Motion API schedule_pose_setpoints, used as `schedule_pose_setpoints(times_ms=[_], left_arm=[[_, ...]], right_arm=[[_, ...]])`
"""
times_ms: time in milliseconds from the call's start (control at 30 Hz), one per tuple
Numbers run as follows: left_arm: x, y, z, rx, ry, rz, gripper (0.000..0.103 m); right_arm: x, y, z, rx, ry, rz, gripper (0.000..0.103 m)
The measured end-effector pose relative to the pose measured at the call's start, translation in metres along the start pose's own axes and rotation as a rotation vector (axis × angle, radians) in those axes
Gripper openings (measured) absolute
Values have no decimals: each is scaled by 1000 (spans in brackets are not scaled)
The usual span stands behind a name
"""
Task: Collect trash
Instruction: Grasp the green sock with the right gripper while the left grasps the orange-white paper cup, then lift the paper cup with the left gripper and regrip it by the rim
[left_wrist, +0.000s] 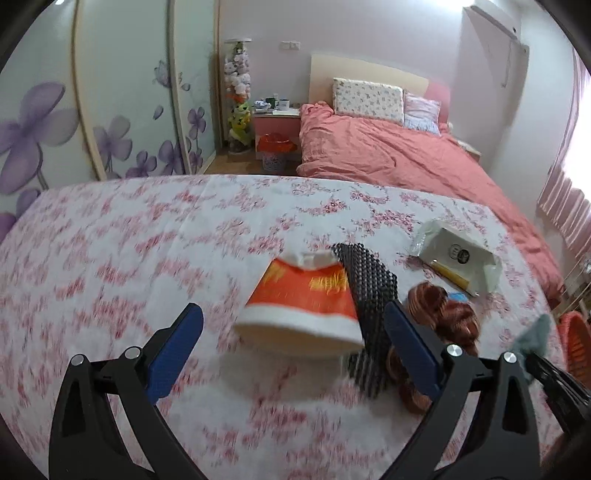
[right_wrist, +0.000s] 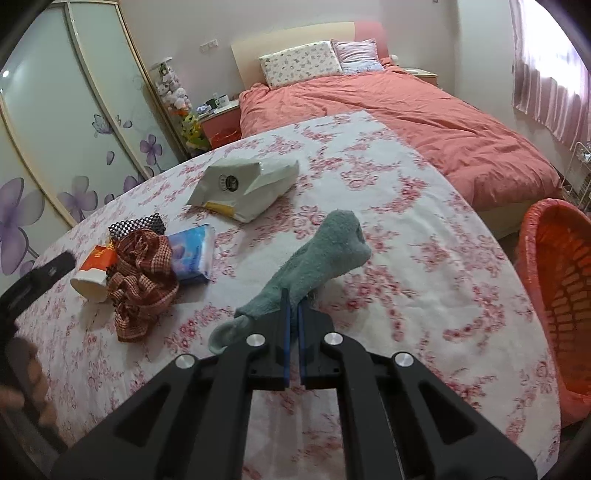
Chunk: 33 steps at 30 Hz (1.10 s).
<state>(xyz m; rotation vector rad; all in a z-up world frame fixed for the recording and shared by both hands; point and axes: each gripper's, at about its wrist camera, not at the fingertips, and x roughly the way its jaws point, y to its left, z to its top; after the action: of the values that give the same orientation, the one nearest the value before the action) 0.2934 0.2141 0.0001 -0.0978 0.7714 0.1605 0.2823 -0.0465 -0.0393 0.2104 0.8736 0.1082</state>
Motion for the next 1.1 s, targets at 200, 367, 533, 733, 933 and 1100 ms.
schedule_pose_setpoints(times_ms=[200, 367, 533, 733, 933, 1100], left_arm=[[31, -6, 0, 52, 82, 44, 97], [44, 7, -4, 7, 140, 27, 97], [47, 17, -7, -41, 165, -28, 84], [44, 22, -12, -51, 155, -51, 73], [35, 31, -15, -62, 130, -50, 71], [25, 38, -19, -57, 116, -44, 53]], right_arm=[[-1, -9, -2, 12, 6, 3, 4], [1, -11, -3, 13, 12, 6, 4], [2, -9, -4, 5, 13, 4, 4], [1, -9, -4, 4, 13, 2, 4], [1, -9, -4, 3, 13, 3, 4], [-3, -10, -6, 0, 8, 4, 4]])
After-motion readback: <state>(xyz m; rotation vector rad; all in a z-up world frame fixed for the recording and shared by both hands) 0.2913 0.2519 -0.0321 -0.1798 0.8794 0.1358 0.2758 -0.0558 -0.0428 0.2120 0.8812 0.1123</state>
